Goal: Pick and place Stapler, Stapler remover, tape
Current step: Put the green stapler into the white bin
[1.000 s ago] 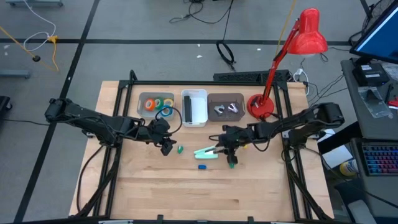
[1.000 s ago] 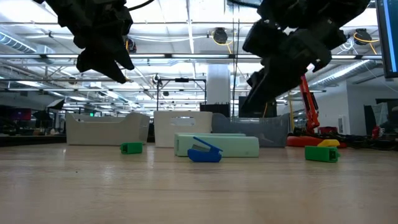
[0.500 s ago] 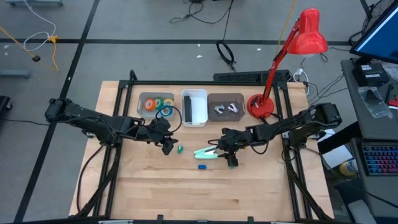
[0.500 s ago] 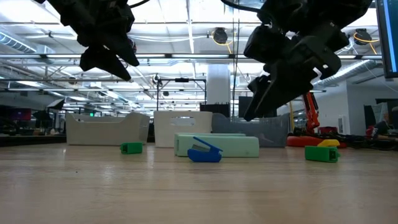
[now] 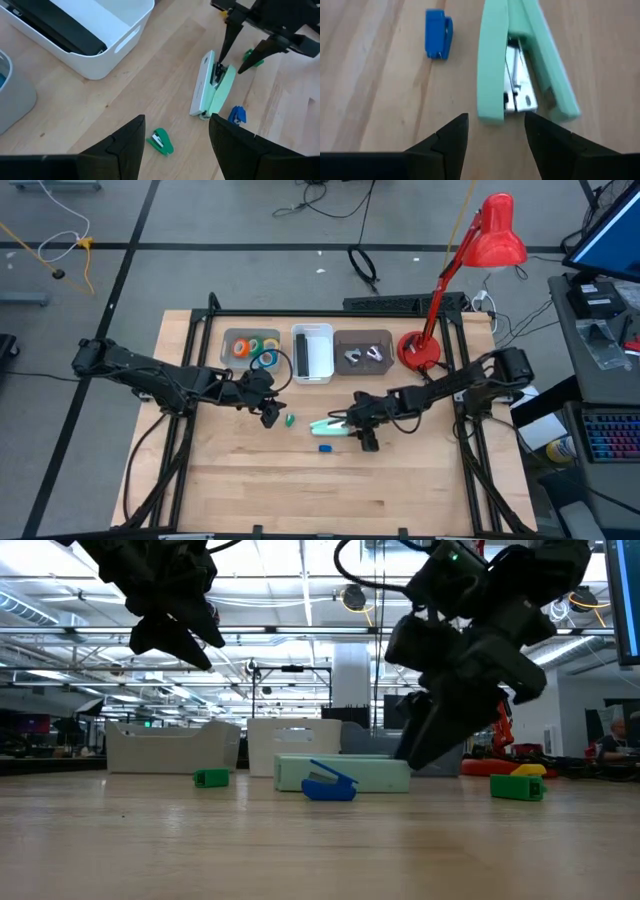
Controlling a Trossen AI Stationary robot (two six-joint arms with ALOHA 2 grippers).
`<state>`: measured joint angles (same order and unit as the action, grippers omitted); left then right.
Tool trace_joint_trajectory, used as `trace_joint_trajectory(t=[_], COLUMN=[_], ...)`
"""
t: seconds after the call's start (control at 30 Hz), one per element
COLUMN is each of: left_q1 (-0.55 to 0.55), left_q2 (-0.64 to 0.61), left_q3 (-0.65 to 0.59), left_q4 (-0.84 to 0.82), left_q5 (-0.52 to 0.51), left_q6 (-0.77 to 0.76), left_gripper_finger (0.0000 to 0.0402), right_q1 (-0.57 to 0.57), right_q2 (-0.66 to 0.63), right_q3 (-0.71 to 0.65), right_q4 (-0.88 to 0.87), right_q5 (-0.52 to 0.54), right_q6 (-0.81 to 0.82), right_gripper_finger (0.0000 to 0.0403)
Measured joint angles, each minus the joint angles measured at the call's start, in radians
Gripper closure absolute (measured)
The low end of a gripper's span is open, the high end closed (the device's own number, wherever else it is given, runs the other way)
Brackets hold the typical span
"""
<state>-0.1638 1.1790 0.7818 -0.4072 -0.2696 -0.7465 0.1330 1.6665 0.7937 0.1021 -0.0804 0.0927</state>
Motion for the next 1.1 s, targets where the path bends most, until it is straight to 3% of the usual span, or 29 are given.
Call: trace_joint_trajectory(t=[0.37, 0.77, 1.1], left_q1=[0.0, 0.0, 0.0], left_q2=[0.0, 0.0, 0.0], left_q3=[0.0, 0.0, 0.0], left_q4=[-0.002, -0.003, -0.008], left_q5=[-0.002, -0.003, -0.029], left_q6=[0.004, 0.012, 0.016], left_gripper_finger=[0.0183, 0.0183, 0.0183], right_q1=[0.006, 0.007, 0.007], right_q2=[0.014, 0.014, 0.013], right_q3=[0.0, 0.0, 0.0], right_q4=[0.001, 0.057, 0.058], right_q5=[0.005, 0.001, 0.001], right_q6=[0.055, 0.147, 0.223], right_gripper_finger=[0.0218, 0.027, 0.0275])
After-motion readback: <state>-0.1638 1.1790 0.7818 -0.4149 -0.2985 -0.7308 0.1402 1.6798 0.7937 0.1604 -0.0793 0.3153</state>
